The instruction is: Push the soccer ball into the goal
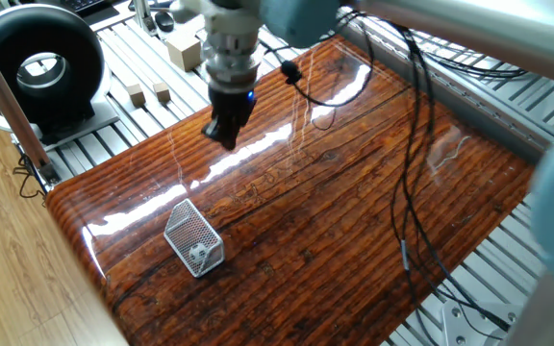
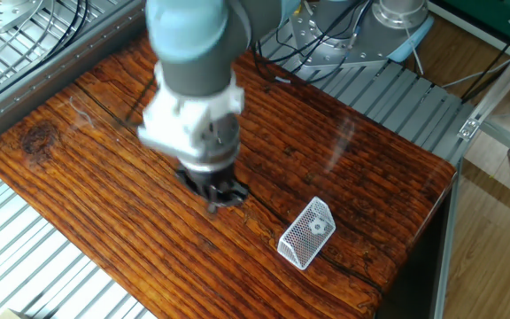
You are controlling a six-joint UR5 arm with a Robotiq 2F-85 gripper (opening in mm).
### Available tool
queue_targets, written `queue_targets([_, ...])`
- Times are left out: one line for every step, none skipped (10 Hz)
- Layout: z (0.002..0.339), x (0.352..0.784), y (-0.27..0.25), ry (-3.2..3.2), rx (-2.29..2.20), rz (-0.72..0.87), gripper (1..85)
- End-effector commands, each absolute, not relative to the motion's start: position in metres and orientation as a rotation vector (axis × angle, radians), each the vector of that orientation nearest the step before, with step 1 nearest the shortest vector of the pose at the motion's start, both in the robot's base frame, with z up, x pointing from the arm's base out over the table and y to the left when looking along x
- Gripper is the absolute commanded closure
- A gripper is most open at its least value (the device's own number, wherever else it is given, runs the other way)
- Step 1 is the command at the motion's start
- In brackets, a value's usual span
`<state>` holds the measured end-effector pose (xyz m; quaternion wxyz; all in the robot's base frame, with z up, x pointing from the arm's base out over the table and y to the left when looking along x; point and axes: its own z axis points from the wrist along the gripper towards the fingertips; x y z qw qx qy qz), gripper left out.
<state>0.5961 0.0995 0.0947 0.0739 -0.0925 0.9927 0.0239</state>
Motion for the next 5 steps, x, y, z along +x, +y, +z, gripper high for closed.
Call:
queue_targets([0.1125, 0.6138, 0.0696, 2.863, -0.062, 0.051, 84.7])
queue_targets([0.1122, 0.6170, 0.0654, 2.855, -0.039, 0.056, 84.7])
queue_targets([0.1130, 0.6191, 0.0656, 2.847, 0.003, 0.064, 84.7])
queue_targets([0.1108, 0.6129, 0.0605, 2.870, -0.001, 0.043, 84.7])
queue_targets([0.1095, 0.6117, 0.0645, 2.876, -0.004, 0.071, 84.7])
